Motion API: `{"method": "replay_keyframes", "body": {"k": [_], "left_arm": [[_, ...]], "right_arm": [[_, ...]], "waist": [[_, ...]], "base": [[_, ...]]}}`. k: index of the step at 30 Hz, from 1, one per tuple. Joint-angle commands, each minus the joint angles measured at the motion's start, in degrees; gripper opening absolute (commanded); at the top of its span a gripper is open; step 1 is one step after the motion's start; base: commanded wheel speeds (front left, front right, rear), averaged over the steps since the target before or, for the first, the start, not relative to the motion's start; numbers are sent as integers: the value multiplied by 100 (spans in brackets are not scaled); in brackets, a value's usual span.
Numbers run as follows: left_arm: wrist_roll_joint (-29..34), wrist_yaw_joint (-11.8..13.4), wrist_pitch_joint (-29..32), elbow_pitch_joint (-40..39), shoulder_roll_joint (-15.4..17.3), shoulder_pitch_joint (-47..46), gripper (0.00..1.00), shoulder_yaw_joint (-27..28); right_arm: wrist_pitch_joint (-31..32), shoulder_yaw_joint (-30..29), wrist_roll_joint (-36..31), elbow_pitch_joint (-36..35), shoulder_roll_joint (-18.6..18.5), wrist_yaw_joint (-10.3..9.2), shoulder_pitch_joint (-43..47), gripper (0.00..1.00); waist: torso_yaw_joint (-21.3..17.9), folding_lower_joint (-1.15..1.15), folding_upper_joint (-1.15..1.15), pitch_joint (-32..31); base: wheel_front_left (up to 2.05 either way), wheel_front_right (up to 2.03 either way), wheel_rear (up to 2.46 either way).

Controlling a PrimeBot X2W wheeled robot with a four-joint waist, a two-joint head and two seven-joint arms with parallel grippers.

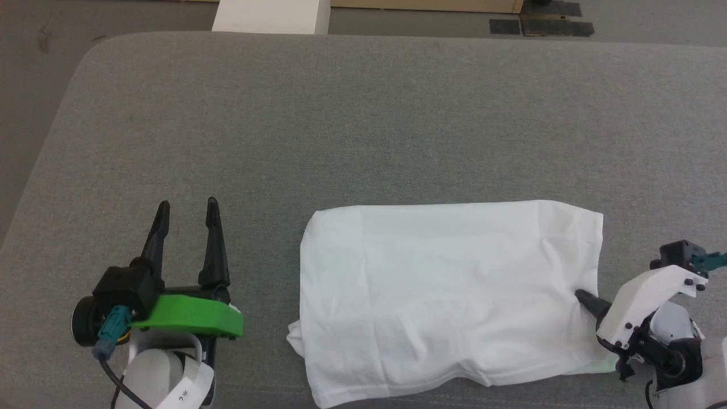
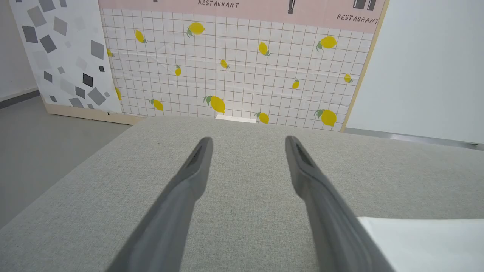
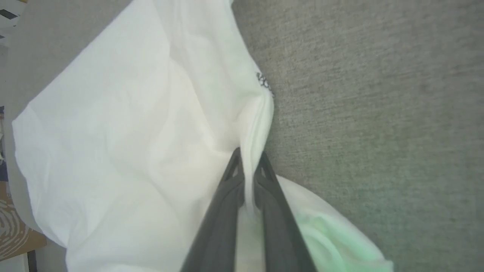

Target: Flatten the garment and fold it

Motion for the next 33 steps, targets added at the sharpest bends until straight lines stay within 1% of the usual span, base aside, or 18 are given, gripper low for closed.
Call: {"method": "replay_keyframes", "body": {"k": [1,5,11,14,17,21,23,25,30,33], "left_arm": [[34,-49,-21,21,-31,44,100,25],[61,-70,-21,34,-44,86,100,53],[86,-102,-21,39,-57,115,100,71],[95,-113,-21,37,-61,127,100,82],[107,-121,-21,36,-64,144,100,94],[114,-131,-21,51,-68,148,100,93],[118,-136,-22,59,-70,150,100,83],[120,-141,-22,67,-71,149,100,77],[126,-149,-22,65,-73,158,100,96],[132,-151,-22,67,-73,150,100,97]], "right_arm": [[-156,-107,-109,-21,13,-9,62,0],[-563,-594,-525,-106,14,-9,45,0],[-835,-1513,-1311,-284,14,-9,100,0],[-866,-1769,-1564,-399,14,-9,138,0],[-811,-1822,-1684,-493,14,-9,195,0],[-749,-1603,-1667,-783,14,-9,295,0],[-665,-1370,-1562,-1081,14,-9,389,0],[-466,-1062,-1362,-1521,14,-9,549,0],[275,-70,-816,-3054,14,-9,1169,0],[606,497,-698,-3822,14,-9,1414,0]], "waist": [[-9,0,0,-16],[-28,0,0,-43],[-55,0,0,-63],[-91,0,0,-59],[-140,0,0,-49],[-170,0,0,-43],[-164,0,0,-53],[-147,0,0,-68],[-116,0,0,-84],[-96,0,0,-64]], "base": [[0,0,0],[0,0,0],[0,0,0],[0,0,0],[0,0,0],[0,0,0],[0,0,0],[0,0,0],[0,0,0],[0,0,0]]}}
